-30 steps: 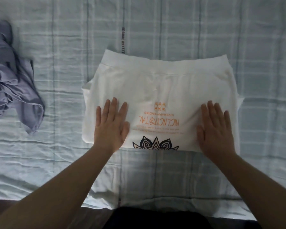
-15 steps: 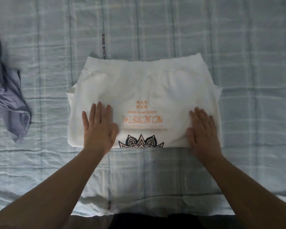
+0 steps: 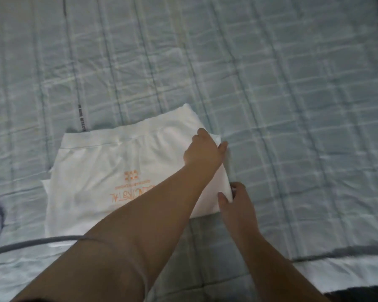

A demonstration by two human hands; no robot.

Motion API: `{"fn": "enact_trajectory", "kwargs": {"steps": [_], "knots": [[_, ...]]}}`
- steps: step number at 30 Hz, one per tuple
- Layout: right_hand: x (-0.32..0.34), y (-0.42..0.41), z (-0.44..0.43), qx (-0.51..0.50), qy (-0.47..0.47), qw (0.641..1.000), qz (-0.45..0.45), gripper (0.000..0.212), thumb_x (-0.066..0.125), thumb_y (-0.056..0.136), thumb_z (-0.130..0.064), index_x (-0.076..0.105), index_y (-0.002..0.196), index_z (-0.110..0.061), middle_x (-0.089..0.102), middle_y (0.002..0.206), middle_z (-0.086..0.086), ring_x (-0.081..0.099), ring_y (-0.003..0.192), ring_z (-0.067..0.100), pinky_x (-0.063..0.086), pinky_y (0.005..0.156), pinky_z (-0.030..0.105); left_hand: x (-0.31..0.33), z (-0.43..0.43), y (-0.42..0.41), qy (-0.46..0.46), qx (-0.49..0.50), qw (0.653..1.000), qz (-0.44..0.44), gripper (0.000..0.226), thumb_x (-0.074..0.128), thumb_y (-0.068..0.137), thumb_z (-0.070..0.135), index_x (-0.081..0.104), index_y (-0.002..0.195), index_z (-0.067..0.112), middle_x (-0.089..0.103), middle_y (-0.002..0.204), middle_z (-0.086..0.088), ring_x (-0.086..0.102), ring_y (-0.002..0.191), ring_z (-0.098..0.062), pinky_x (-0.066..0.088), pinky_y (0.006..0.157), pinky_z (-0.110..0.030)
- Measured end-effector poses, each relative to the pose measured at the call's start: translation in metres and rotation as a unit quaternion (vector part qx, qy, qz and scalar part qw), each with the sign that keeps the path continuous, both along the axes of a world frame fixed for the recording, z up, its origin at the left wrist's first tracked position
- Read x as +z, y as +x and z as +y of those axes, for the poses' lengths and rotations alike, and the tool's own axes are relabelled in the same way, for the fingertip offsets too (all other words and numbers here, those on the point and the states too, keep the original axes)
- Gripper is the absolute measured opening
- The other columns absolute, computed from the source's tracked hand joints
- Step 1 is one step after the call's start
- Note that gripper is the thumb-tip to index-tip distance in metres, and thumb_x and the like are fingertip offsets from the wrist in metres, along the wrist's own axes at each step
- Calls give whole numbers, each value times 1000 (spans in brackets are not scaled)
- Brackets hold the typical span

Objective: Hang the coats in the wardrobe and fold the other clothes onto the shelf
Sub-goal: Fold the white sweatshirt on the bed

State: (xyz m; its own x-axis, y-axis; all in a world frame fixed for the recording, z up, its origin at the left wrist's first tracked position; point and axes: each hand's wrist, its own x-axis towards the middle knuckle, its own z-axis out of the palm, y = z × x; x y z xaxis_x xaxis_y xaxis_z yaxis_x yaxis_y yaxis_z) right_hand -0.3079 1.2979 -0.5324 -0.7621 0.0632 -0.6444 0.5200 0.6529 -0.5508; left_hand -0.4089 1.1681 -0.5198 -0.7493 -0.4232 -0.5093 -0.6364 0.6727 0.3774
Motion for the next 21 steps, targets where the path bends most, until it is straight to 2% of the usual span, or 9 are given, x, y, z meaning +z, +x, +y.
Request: {"fn": "enact_trajectory", "kwargs": {"steps": [3, 7, 10, 12, 14, 17, 20, 21], "knots": [[0, -3, -1, 9, -5, 1000, -22, 29, 64, 87, -34, 51, 113, -29, 62, 100, -6, 63, 93, 21, 51, 83, 36, -13, 17, -10, -51, 6, 998, -44, 63, 59, 88, 59, 39, 125, 12, 52, 121, -7, 60, 112, -31, 37, 72, -37], [0, -5, 1, 3, -18, 999, -30, 28, 65, 85, -33, 53, 110, -31, 58, 92, -10, 56, 83, 15, 46, 77, 29, -22, 20, -11, -83, -16, 996, -35, 52, 59, 93, 42, 36, 128, 10, 49, 125, -8, 60, 112, -31, 37, 69, -37], [3, -5, 0, -2, -40, 998, -48, 19, 65, 85, -26, 55, 100, -32, 58, 85, -10, 57, 80, 16, 44, 74, 28, -19, 16, -13, -64, -9, 997, -35, 38, 54, 95, 25, 38, 126, 10, 52, 125, -8, 61, 113, -30, 37, 70, -36], [7, -6, -4, 7, -55, 997, -59, 10, 63, 84, -21, 57, 90, -27, 60, 78, -7, 58, 75, 17, 44, 69, 29, -12, 9, -14, -42, 5, 999, -18, 30, 50, 97, 24, 41, 122, 10, 55, 120, -8, 61, 111, -30, 37, 72, -35], [13, -3, -13, 14, -65, 996, -57, 5, 62, 83, -19, 58, 84, -21, 60, 75, -4, 58, 70, 15, 45, 62, 28, -1, -2, -10, -9, 27, 1000, 10, 22, 49, 97, 27, 42, 110, 11, 57, 106, -8, 61, 103, -31, 36, 72, -34], [29, 9, -33, 19, -85, 996, -23, 10, 62, 79, -25, 55, 86, -23, 62, 79, -1, 61, 75, 18, 50, 68, 35, 19, -33, 4, 50, 48, 995, 75, 20, 51, 93, 29, 41, 96, 12, 53, 83, -1, 60, 84, -28, 36, 67, -32], [51, 29, -67, 23, -124, 992, 7, 28, 64, 78, -24, 55, 98, -42, 67, 88, -10, 64, 82, 9, 53, 74, 33, 42, -86, 27, 110, 74, 982, 138, 17, 54, 93, 30, 50, 100, 14, 54, 77, 6, 54, 69, -12, 39, 63, -27], [61, 36, -83, 31, -136, 990, 11, 37, 66, 78, -21, 54, 107, -42, 67, 91, -12, 65, 83, 6, 54, 76, 31, 51, -107, 37, 147, 89, 974, 146, 19, 55, 91, 29, 55, 104, 16, 55, 78, 8, 53, 68, -7, 40, 62, -20]]}}
